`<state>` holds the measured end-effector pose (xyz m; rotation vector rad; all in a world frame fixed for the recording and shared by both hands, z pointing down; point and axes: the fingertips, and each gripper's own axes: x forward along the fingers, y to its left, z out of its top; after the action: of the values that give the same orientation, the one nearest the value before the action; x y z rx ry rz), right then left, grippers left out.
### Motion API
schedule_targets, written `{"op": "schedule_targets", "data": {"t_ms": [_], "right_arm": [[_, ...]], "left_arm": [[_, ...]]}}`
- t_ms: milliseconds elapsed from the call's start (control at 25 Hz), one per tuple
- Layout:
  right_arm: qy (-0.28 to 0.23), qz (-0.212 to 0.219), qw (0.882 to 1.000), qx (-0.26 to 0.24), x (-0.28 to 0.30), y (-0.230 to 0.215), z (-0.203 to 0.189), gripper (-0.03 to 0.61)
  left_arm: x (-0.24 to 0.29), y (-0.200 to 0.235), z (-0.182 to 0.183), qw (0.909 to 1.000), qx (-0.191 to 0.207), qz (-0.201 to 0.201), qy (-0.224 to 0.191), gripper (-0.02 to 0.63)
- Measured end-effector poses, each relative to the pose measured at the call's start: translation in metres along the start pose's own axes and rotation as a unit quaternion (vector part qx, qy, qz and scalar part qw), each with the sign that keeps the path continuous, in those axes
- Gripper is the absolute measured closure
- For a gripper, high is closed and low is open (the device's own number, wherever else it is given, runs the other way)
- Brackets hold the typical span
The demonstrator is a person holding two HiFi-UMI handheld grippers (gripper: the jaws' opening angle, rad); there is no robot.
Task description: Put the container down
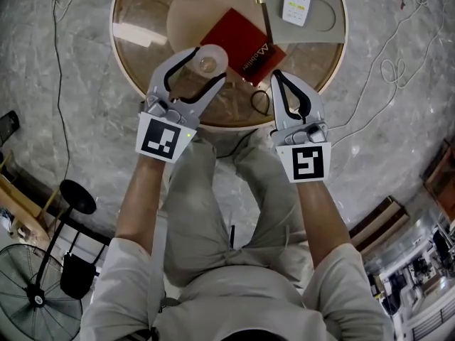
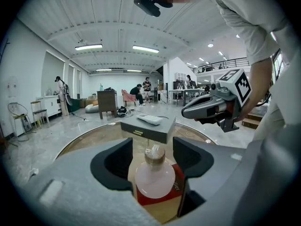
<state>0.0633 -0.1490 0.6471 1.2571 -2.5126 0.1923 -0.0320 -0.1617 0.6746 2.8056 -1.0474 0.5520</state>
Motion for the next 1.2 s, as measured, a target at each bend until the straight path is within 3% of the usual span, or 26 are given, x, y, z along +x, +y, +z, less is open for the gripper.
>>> {"op": "schedule_targets", "data": {"t_ms": [400,800,920,1160,1200], "right_arm": [[0.0,0.001,1.0,0.001,-0.024,0.013,0.042,0.574],[-0.004,-0.001,1.0,-0.004,-0.047,0.028,0.094,0.574],[-0.006,0.001,1.0,-0.007,-0.054,0.036,0.111,0.574],[-0.01,0.001,1.0,-0.009,-0.068,0.049,0.14,0.574],[-0.01,0.001,1.0,-0.011,-0.069,0.05,0.144,0.574]], "left_arm": [[-0.045,0.006,0.041,0.9996,-0.017,0.022,-0.001,0.342],[-0.097,0.011,0.085,0.9989,-0.025,0.039,0.0,0.411],[-0.115,0.013,0.101,0.9986,-0.027,0.045,-0.002,0.444],[-0.145,0.016,0.124,0.9983,-0.027,0.051,-0.003,0.607],[-0.148,0.017,0.126,0.9983,-0.03,0.051,-0.002,0.607]]}}
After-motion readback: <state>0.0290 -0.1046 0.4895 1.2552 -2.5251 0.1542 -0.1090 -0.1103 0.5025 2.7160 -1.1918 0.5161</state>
